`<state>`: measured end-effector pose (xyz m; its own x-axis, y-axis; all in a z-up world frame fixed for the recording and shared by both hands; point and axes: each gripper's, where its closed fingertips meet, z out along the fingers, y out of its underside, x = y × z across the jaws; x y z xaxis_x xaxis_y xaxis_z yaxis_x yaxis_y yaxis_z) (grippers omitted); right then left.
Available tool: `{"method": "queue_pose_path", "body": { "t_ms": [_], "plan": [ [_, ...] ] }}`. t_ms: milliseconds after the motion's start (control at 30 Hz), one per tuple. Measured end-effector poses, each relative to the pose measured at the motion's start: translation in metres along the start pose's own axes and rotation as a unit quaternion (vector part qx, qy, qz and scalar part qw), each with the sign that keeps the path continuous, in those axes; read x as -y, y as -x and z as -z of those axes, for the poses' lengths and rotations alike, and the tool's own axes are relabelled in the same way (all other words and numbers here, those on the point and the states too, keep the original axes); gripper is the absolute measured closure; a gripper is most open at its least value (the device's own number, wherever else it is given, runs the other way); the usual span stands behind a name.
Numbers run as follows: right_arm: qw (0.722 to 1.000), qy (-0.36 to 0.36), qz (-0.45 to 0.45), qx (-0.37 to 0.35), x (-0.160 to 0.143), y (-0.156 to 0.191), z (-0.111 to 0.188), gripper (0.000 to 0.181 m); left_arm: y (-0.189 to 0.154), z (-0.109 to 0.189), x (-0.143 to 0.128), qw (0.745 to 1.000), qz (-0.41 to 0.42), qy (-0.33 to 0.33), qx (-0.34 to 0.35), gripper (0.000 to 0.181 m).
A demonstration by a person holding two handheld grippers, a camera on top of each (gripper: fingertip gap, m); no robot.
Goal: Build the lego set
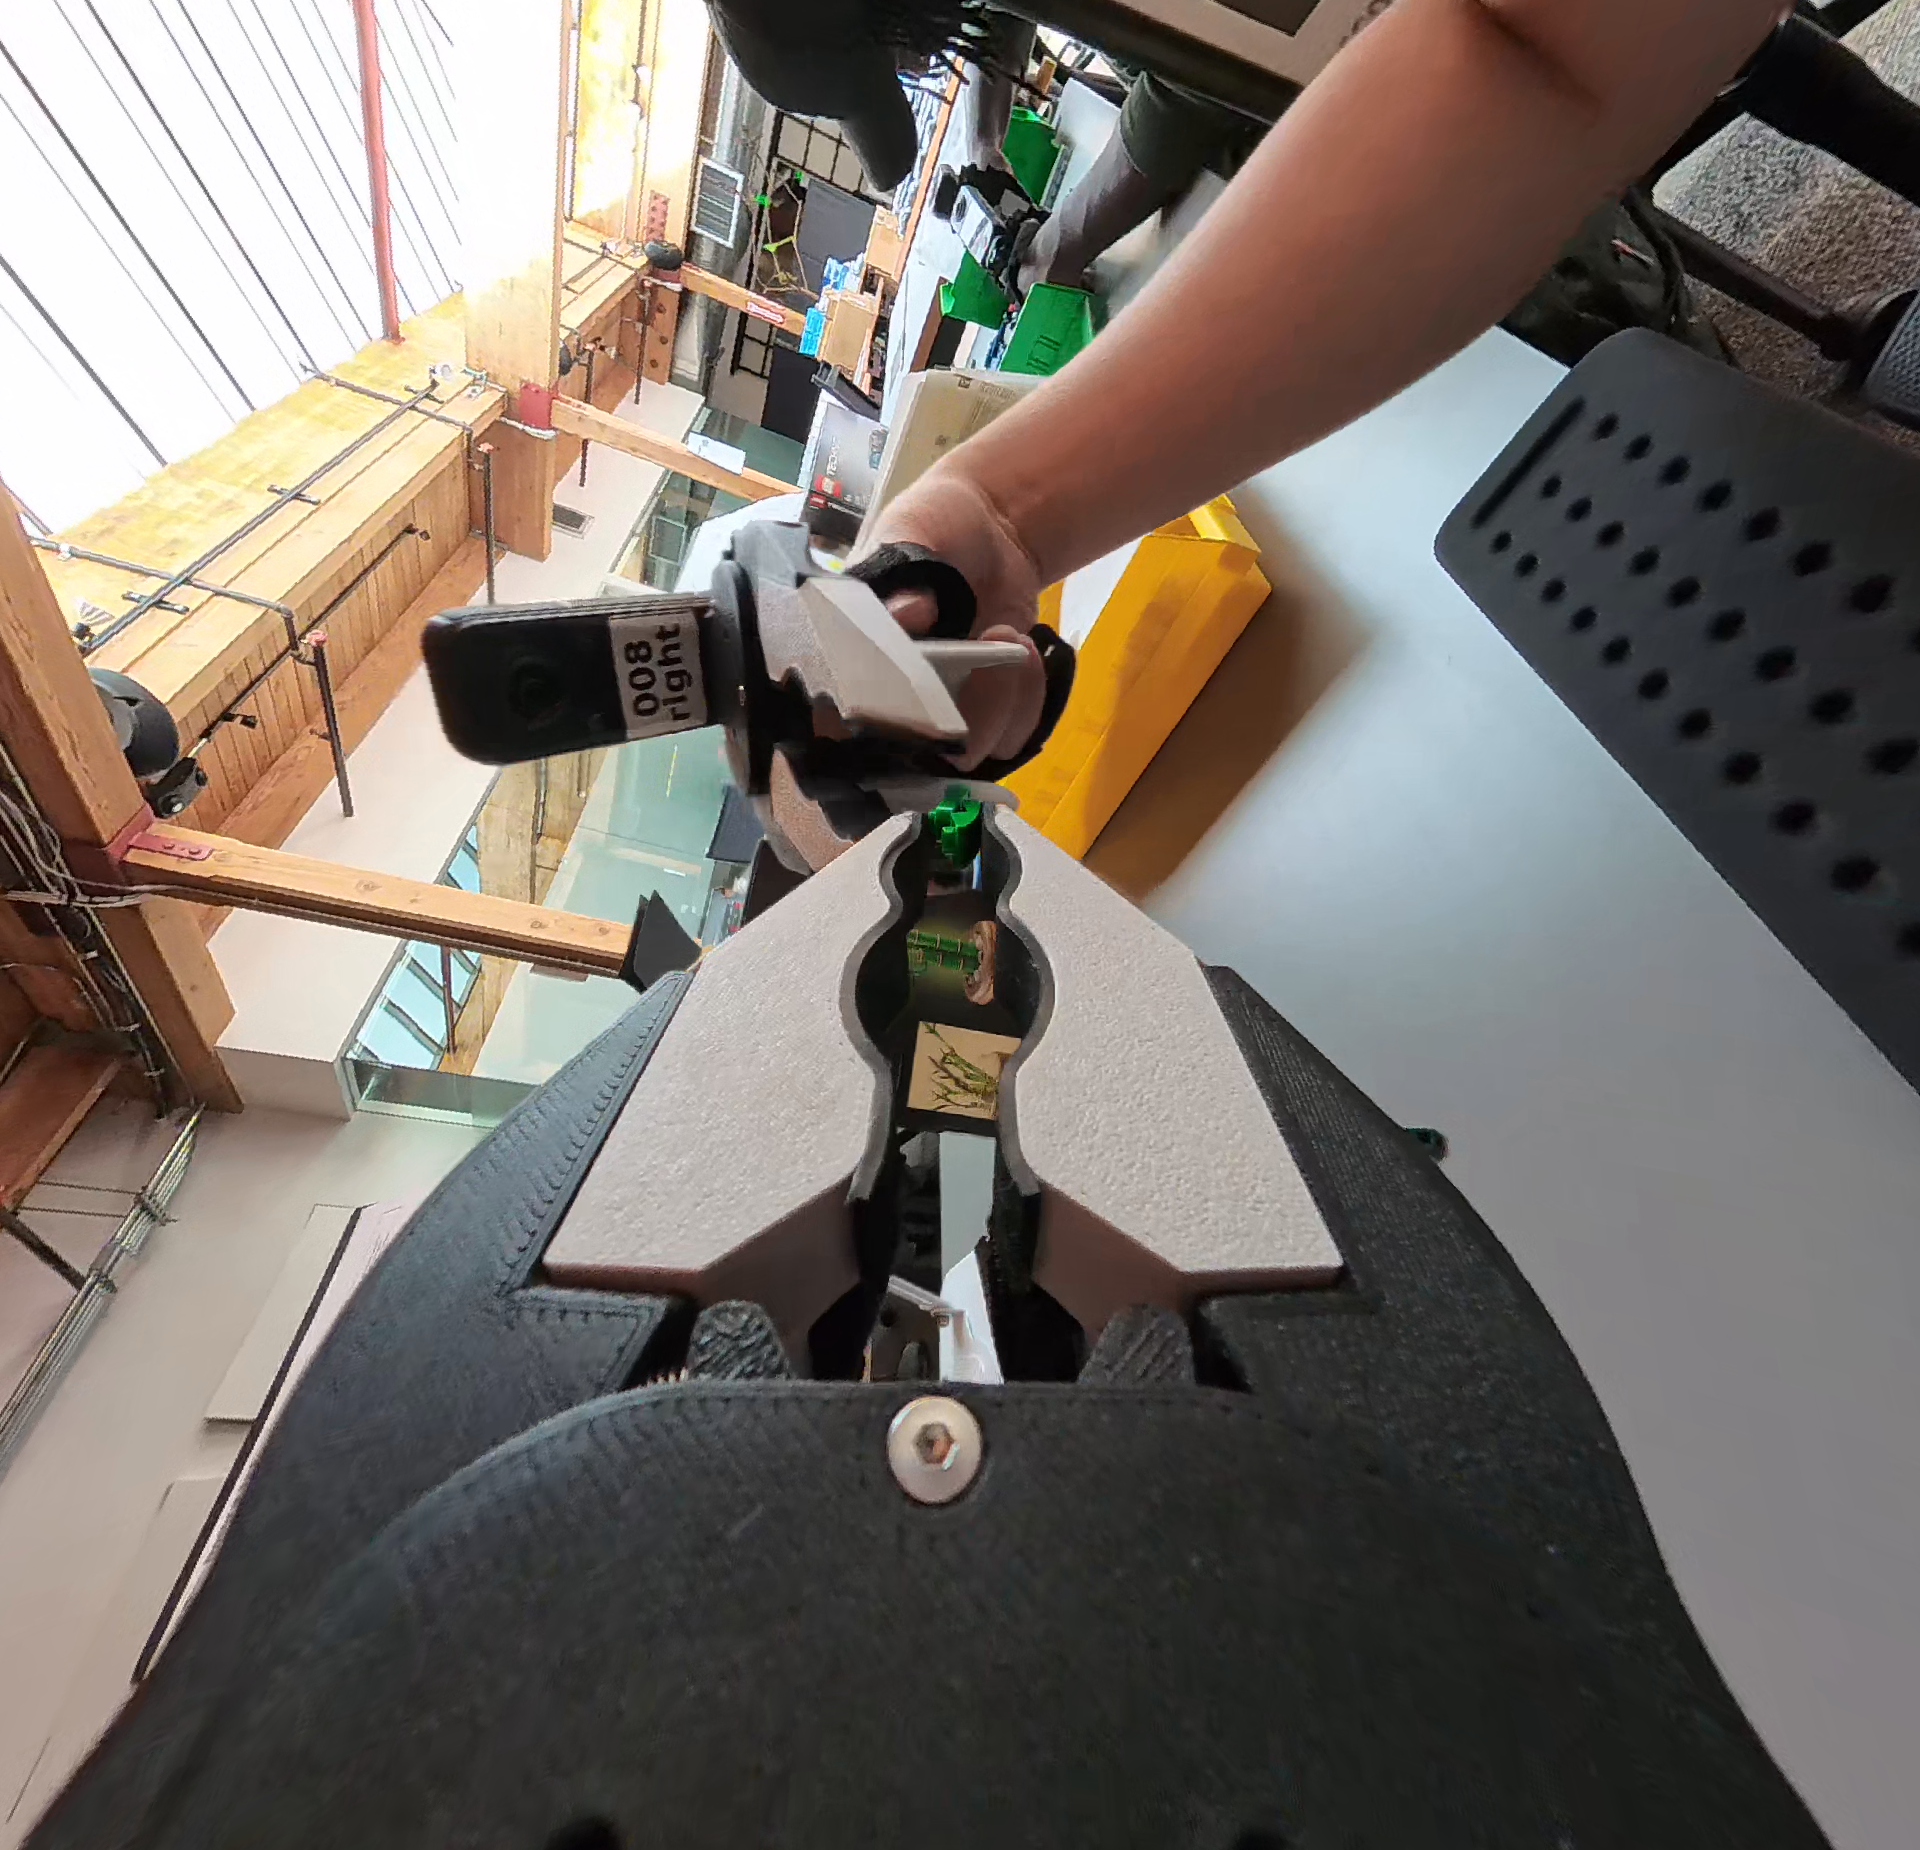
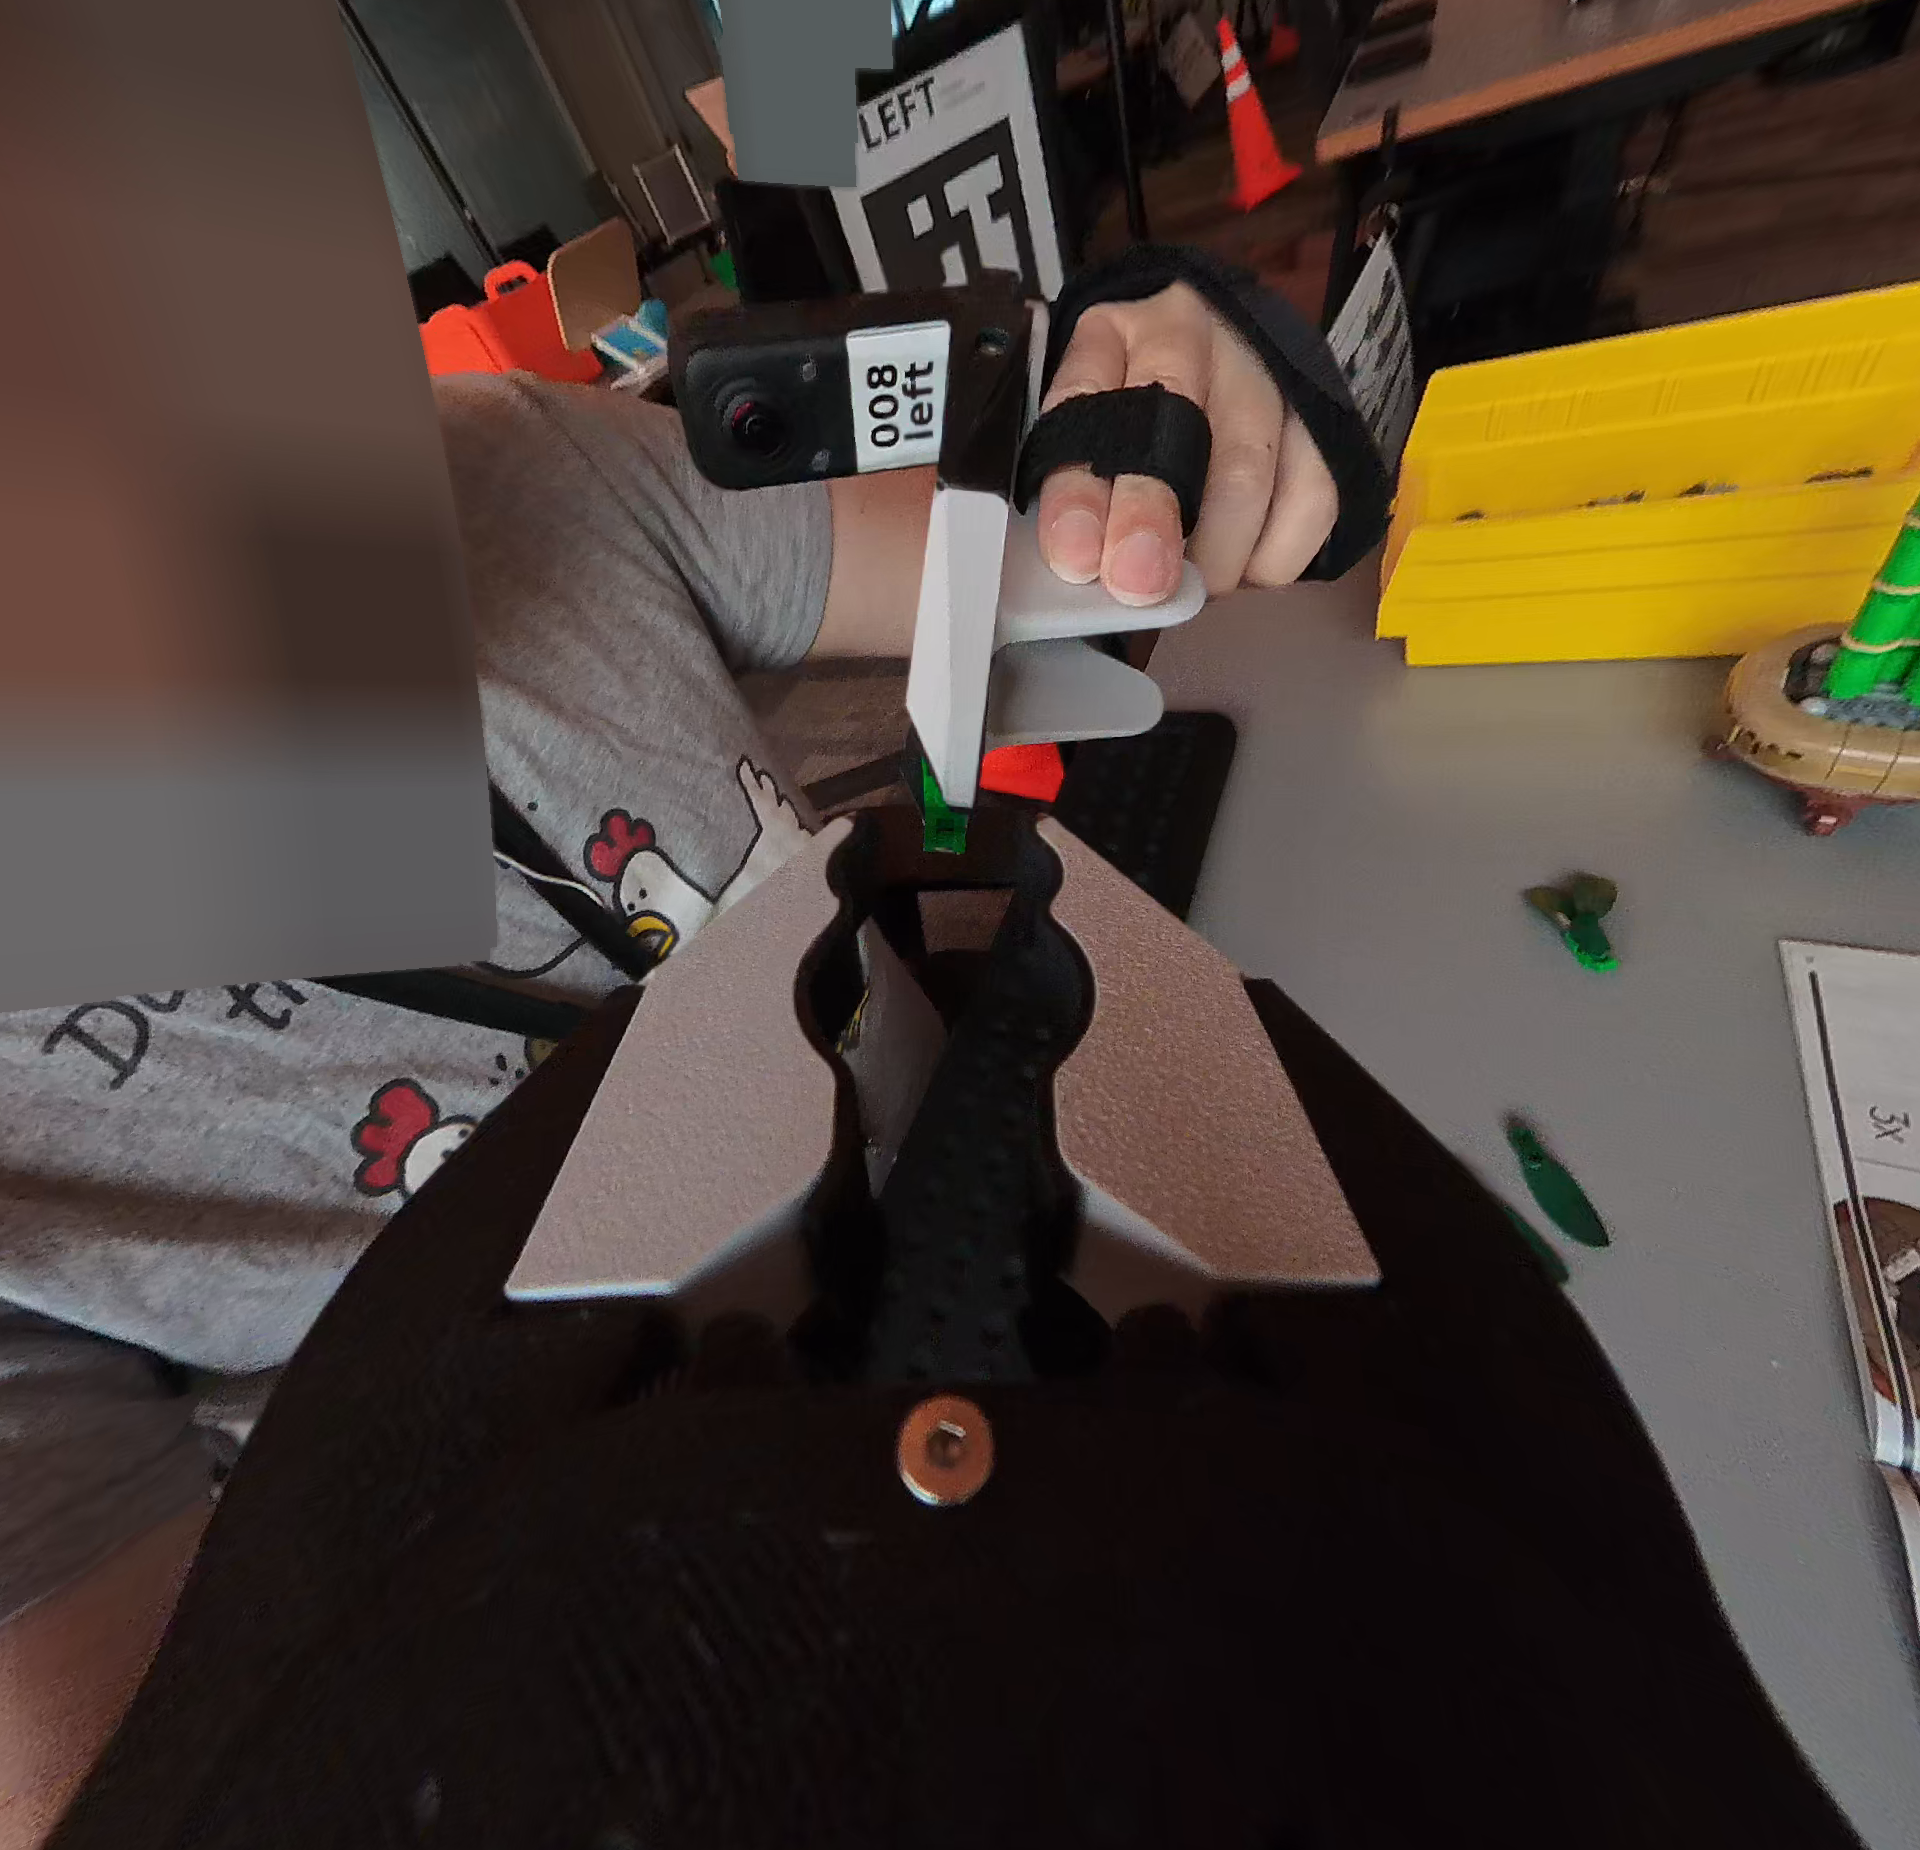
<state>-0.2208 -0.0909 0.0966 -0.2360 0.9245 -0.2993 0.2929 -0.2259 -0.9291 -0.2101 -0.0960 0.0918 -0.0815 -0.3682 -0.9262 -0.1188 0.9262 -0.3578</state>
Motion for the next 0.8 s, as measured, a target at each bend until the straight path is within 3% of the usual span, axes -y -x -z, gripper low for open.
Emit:
{"method": "queue_pose_path", "body": {
  "t_ms": [133, 267, 500, 800],
  "plan": [
    [0.996, -0.081, 0.016, -0.035, 0.007, -0.007, 0.001, 0.152, 0.004, 0.002, -0.003, 1.000, -0.003, 0.006, 0.009, 0.174],
    [0.989, -0.144, -0.006, -0.018, 0.009, -0.007, 0.003, 0.161, 0.005, 0.002, -0.005, 1.000, -0.004, 0.010, 0.010, 0.174],
    [0.990, -0.142, -0.007, -0.002, 0.004, -0.005, 0.000, 0.175, 0.006, 0.001, -0.006, 1.000, -0.008, 0.014, 0.012, 0.174],
    [0.992, -0.112, -0.050, 0.013, -0.003, -0.008, 0.002, 0.175, 0.002, -0.002, -0.009, 1.000, 0.011, 0.012, -0.003, 0.174]
  ]
}}
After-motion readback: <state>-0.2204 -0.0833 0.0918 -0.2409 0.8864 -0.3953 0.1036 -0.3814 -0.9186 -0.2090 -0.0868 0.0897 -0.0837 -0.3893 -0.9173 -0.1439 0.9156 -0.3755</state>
